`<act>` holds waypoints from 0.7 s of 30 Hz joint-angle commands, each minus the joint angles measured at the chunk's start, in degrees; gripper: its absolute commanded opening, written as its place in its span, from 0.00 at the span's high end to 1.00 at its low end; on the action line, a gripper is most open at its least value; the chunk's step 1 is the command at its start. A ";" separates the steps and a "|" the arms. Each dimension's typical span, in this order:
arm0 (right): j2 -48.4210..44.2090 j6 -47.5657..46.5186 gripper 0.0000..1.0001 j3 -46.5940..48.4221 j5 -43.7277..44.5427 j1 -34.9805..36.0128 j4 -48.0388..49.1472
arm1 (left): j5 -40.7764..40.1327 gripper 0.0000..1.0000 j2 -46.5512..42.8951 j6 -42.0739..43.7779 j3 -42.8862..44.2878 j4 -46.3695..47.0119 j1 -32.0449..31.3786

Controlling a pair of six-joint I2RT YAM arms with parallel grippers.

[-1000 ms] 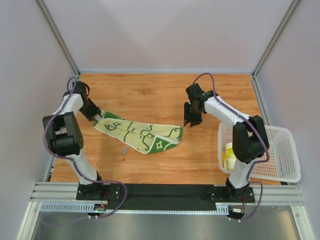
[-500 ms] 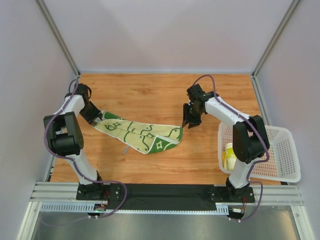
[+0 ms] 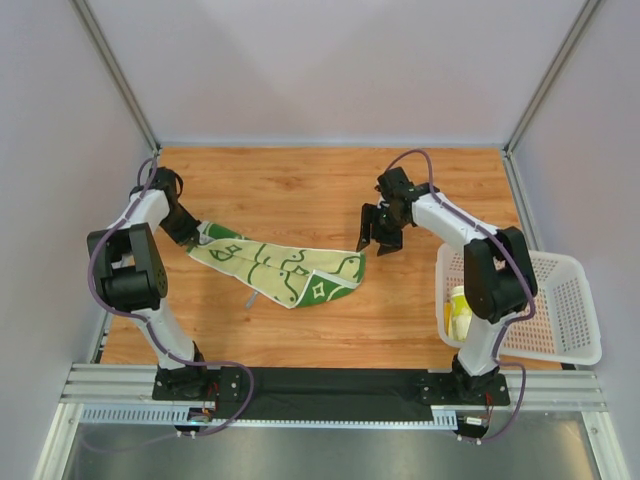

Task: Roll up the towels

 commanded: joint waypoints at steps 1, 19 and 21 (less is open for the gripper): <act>2.40 -0.20 0.38 -0.28 -3.14 -1.51 4.38 | 1.50 1.00 -2.77 1.17 -0.11 -0.07 -0.37; 15.94 2.78 0.49 8.68 8.64 2.70 2.01 | 5.72 1.00 -15.87 2.67 -10.40 0.29 -0.46; 16.64 2.96 0.54 9.47 8.46 3.32 1.48 | 5.37 1.00 -16.83 3.28 -10.23 -0.24 -0.37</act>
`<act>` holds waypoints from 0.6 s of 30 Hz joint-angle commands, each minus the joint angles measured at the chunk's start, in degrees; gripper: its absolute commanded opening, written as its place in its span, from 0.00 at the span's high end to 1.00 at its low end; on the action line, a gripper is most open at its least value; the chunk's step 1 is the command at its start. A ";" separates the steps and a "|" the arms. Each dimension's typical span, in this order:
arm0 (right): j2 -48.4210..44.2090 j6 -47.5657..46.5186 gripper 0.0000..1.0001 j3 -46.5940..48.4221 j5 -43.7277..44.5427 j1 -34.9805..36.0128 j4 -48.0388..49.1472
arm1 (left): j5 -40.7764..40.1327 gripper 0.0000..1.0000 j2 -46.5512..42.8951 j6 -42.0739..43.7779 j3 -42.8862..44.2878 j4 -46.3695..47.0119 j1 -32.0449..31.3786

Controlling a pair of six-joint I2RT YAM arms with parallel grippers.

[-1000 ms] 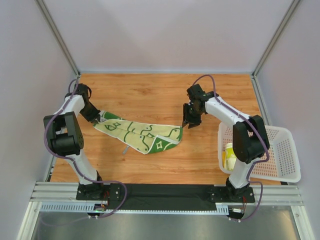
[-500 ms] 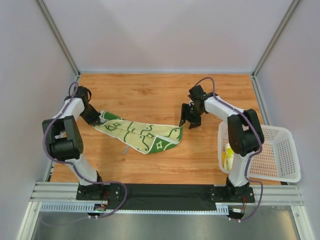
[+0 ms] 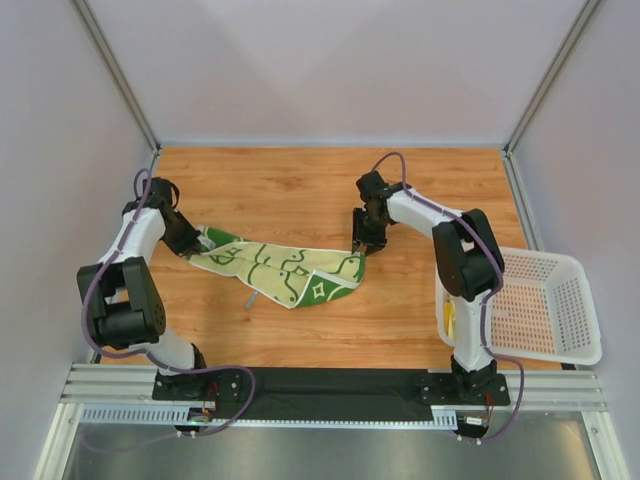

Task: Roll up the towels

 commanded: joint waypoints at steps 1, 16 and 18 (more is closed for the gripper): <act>3.03 1.23 0.60 1.46 2.87 0.98 0.04 | 0.34 1.00 -3.17 2.15 0.46 -1.01 -0.33; -4.25 0.27 1.00 -4.16 2.52 2.13 2.68 | 1.57 1.00 -8.61 4.26 1.07 -3.90 -0.41; -9.06 -0.26 1.00 -5.04 1.99 2.13 2.59 | 1.40 1.00 -10.90 4.96 1.43 -5.31 -0.33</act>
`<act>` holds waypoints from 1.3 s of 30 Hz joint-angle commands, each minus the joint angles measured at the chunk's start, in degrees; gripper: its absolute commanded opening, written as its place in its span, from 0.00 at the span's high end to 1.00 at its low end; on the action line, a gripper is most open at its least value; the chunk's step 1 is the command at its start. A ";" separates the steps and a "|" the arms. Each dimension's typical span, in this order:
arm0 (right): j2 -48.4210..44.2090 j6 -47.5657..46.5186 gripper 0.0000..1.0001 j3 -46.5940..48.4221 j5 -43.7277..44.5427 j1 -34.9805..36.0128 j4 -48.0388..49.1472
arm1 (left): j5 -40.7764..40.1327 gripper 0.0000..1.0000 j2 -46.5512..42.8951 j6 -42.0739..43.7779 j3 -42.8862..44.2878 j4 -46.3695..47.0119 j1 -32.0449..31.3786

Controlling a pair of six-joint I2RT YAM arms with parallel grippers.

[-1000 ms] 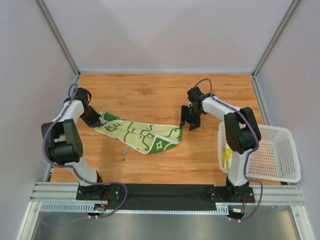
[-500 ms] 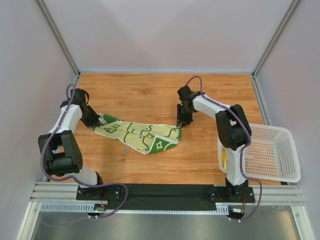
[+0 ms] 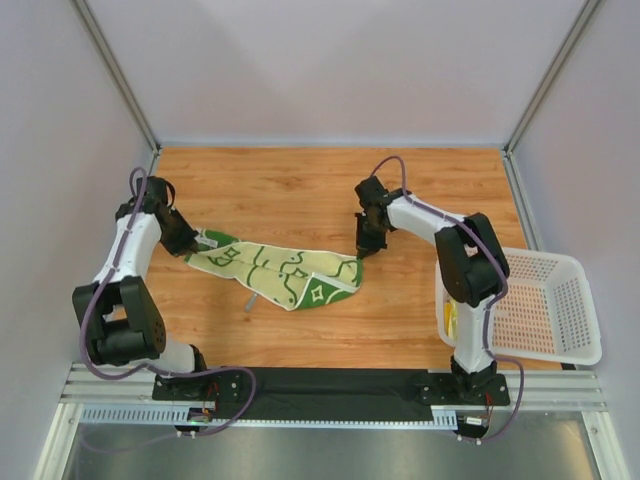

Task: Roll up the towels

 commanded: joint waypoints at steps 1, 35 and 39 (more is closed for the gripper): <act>-8.48 -1.37 1.00 -1.92 0.00 0.46 -0.36 | 0.89 1.00 -7.02 2.53 1.51 -4.22 -0.48; -31.64 -0.23 1.00 -11.86 4.57 -5.07 -5.38 | 0.54 1.00 -16.63 5.62 6.44 -19.54 -1.80; -16.35 -1.11 1.00 -3.61 3.87 -5.69 -4.41 | 0.81 1.00 -3.10 5.18 7.31 -13.73 -1.71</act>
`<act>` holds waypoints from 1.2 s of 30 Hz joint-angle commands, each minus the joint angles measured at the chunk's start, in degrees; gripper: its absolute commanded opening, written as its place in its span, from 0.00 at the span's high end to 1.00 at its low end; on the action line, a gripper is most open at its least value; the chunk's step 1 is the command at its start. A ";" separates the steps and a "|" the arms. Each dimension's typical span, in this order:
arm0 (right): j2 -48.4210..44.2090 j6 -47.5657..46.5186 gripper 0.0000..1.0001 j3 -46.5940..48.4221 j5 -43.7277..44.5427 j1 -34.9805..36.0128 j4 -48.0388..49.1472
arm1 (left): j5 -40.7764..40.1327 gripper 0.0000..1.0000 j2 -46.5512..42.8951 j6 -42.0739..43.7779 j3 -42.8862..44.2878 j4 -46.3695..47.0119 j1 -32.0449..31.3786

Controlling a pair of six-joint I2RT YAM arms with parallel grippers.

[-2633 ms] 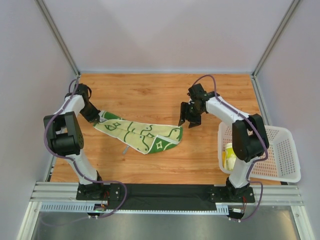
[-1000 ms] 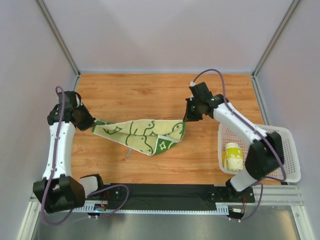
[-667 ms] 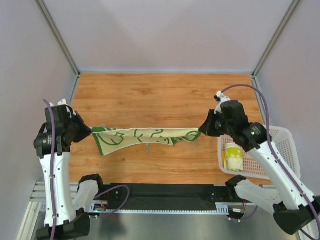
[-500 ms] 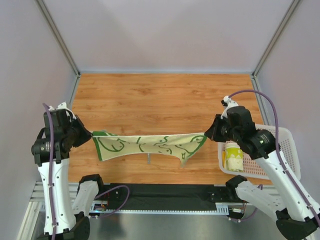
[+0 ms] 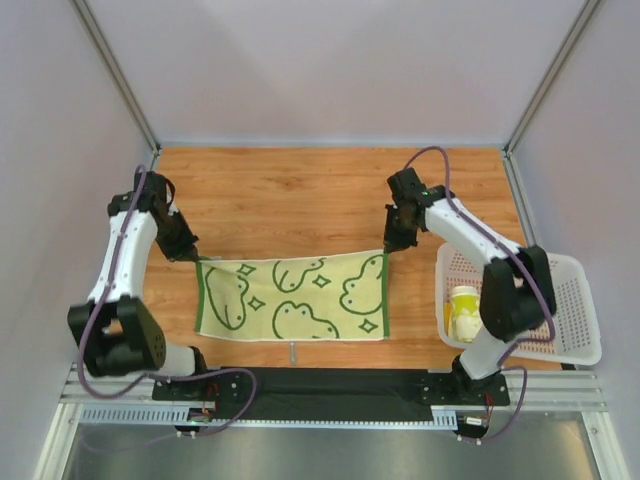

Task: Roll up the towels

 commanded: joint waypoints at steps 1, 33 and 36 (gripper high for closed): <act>9.14 -1.26 1.00 8.57 -1.20 -0.57 3.40 | -0.96 1.00 11.13 -0.70 2.39 6.66 0.17; -3.11 -4.78 0.42 11.78 -1.04 0.12 4.78 | -13.10 0.00 -18.22 -2.14 -8.02 30.27 -0.01; -15.05 -4.26 0.42 3.87 -0.41 3.11 9.09 | -9.15 0.00 -40.13 -7.26 -27.48 50.50 0.08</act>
